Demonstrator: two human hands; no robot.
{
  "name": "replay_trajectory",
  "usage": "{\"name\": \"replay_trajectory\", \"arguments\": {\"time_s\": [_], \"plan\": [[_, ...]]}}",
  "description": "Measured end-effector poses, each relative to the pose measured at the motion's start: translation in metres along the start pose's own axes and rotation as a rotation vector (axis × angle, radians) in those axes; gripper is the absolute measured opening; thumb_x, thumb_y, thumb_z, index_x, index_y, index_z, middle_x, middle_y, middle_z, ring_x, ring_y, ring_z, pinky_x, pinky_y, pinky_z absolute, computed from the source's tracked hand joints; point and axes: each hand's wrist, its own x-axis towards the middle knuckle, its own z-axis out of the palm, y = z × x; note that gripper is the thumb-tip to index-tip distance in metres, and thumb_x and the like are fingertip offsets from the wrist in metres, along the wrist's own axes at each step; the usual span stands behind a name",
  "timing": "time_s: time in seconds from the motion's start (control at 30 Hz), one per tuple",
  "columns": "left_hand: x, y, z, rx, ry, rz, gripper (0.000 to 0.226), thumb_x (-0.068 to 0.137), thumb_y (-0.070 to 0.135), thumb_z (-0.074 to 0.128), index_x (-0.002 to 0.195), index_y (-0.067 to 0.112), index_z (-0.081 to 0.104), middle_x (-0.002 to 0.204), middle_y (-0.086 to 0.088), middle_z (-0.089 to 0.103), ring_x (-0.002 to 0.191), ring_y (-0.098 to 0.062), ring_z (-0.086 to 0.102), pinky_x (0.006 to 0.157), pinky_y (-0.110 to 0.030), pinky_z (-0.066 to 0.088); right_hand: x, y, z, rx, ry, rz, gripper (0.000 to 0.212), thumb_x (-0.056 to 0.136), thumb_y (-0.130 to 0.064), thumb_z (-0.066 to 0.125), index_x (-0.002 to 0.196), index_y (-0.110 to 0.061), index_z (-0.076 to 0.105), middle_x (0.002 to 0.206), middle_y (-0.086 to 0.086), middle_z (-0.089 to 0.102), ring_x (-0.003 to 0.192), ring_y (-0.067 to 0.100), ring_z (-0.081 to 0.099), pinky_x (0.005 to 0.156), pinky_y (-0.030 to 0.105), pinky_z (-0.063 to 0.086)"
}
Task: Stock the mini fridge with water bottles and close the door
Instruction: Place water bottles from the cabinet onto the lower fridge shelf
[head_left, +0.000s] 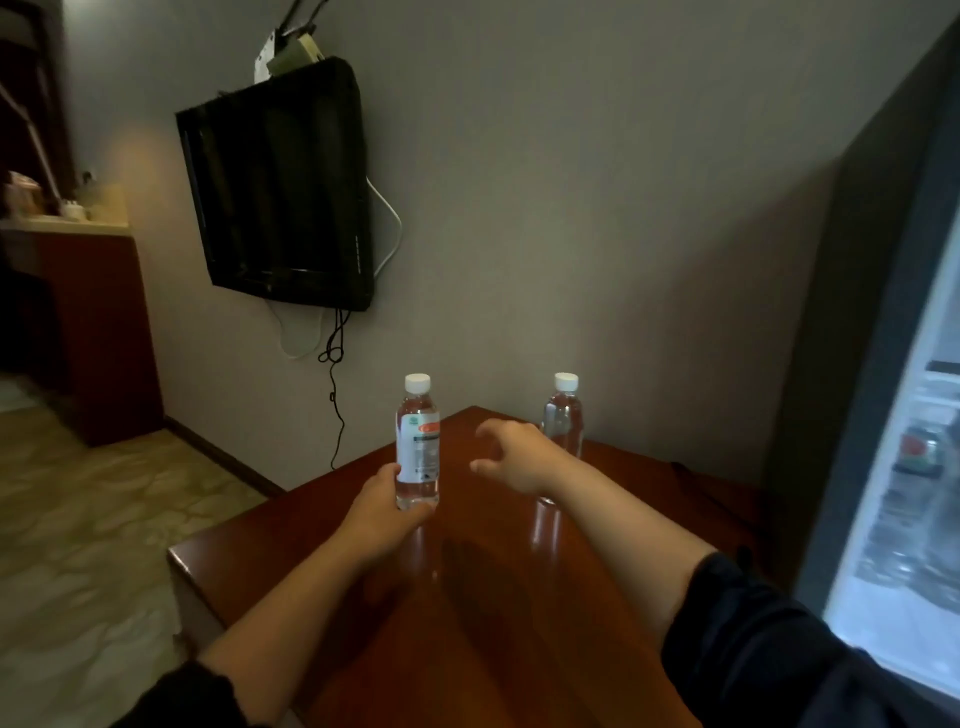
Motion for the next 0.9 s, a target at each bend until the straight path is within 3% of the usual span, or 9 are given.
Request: {"name": "replay_trajectory", "arguments": {"time_s": [0.17,0.3,0.43,0.53,0.67,0.77,0.9], "plan": [[0.041,-0.017,0.006,-0.154,0.045,-0.08,0.078,0.08,0.023,0.07,0.143,0.011,0.025,0.143,-0.011,0.041,0.127,-0.028,0.045,0.098,-0.038,0.042,0.056,-0.021,0.013,0.103,0.089,-0.073,0.062,0.091,-0.028,0.058,0.144,-0.015,0.029,0.136,0.016,0.051,0.122,0.033,0.05,0.098,0.038,0.042],[0.062,-0.023,0.022,-0.249,0.057,-0.04,0.071,0.08,0.013,0.069,0.138,0.013,0.028,0.132,-0.008,0.048,0.111,-0.02,0.052,0.086,-0.03,0.046,0.088,-0.034,0.021,0.161,0.129,-0.136,0.057,0.093,-0.021,0.055,0.143,-0.014,0.03,0.136,0.017,0.045,0.119,0.034,0.048,0.093,0.037,0.042],[0.089,-0.03,0.028,-0.275,0.111,-0.077,0.061,0.081,0.02,0.069,0.13,0.014,0.035,0.123,-0.011,0.052,0.111,-0.026,0.055,0.094,-0.044,0.049,0.111,-0.041,0.033,0.209,0.178,-0.164,0.044,0.094,-0.021,0.054,0.135,-0.012,0.04,0.129,0.018,0.049,0.115,0.036,0.051,0.09,0.041,0.045],[0.103,-0.031,0.032,-0.337,0.114,-0.092,0.037,0.085,0.018,0.065,0.114,0.012,0.044,0.107,-0.003,0.058,0.105,-0.025,0.057,0.083,-0.036,0.051,0.117,-0.039,0.042,0.261,0.225,-0.159,0.04,0.096,-0.021,0.051,0.134,-0.014,0.041,0.125,0.017,0.055,0.111,0.034,0.054,0.082,0.036,0.042],[0.108,-0.037,0.039,-0.301,0.125,-0.087,0.061,0.081,0.019,0.07,0.131,0.012,0.036,0.113,-0.005,0.053,0.111,-0.026,0.053,0.076,-0.03,0.045,0.121,-0.035,0.042,0.216,0.256,-0.186,0.031,0.097,-0.022,0.048,0.127,-0.011,0.045,0.115,0.018,0.059,0.102,0.035,0.055,0.073,0.033,0.035],[0.109,-0.043,0.043,-0.28,0.124,-0.07,0.061,0.078,0.025,0.073,0.128,0.018,0.038,0.109,0.0,0.055,0.107,-0.023,0.057,0.063,-0.024,0.047,0.117,-0.034,0.038,0.194,0.241,-0.205,0.03,0.097,-0.023,0.048,0.124,-0.011,0.048,0.112,0.018,0.06,0.1,0.036,0.056,0.073,0.034,0.039],[0.091,-0.036,0.044,-0.253,0.131,-0.087,0.056,0.081,0.026,0.07,0.124,0.022,0.034,0.094,0.008,0.047,0.089,-0.015,0.053,0.054,-0.019,0.042,0.098,-0.035,0.035,0.197,0.221,-0.215,0.031,0.096,-0.024,0.049,0.125,-0.014,0.048,0.11,0.018,0.061,0.098,0.036,0.059,0.085,0.048,0.05]]}}
